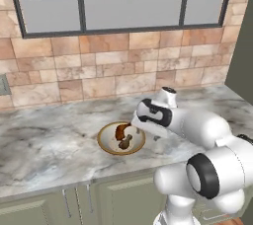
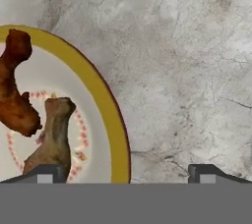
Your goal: Place the bowl with the lemon and eggplant on the top shelf of the fridge. Place the bowl with the chicken drumsticks on the second highest shelf of the fridge.
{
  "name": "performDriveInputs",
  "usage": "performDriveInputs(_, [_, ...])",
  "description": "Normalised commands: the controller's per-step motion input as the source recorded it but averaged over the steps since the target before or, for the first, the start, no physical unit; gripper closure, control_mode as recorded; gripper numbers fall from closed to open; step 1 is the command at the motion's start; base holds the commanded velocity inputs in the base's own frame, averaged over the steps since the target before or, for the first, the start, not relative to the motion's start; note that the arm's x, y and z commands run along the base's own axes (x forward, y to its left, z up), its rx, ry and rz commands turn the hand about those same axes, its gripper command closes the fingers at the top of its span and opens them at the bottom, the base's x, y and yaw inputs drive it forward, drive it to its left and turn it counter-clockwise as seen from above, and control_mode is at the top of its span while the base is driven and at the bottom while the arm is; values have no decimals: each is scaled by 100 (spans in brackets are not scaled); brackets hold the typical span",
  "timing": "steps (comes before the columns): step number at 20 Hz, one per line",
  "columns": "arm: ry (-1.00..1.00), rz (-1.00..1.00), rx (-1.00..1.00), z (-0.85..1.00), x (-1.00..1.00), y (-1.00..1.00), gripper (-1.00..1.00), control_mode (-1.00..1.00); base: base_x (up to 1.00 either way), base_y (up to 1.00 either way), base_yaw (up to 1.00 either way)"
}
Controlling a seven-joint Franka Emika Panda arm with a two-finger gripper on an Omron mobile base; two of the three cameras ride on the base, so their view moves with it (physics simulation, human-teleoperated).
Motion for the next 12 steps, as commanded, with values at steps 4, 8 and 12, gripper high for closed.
performDriveInputs(4, [7,0,0,-37,34,22,-100,-100,0,0,0])
performDriveInputs(8, [2,0,0,-29,33,14,-100,-100,0,0,0])
performDriveInputs(12, [0,0,0,-32,1,0,-100,-100,0,0,0])
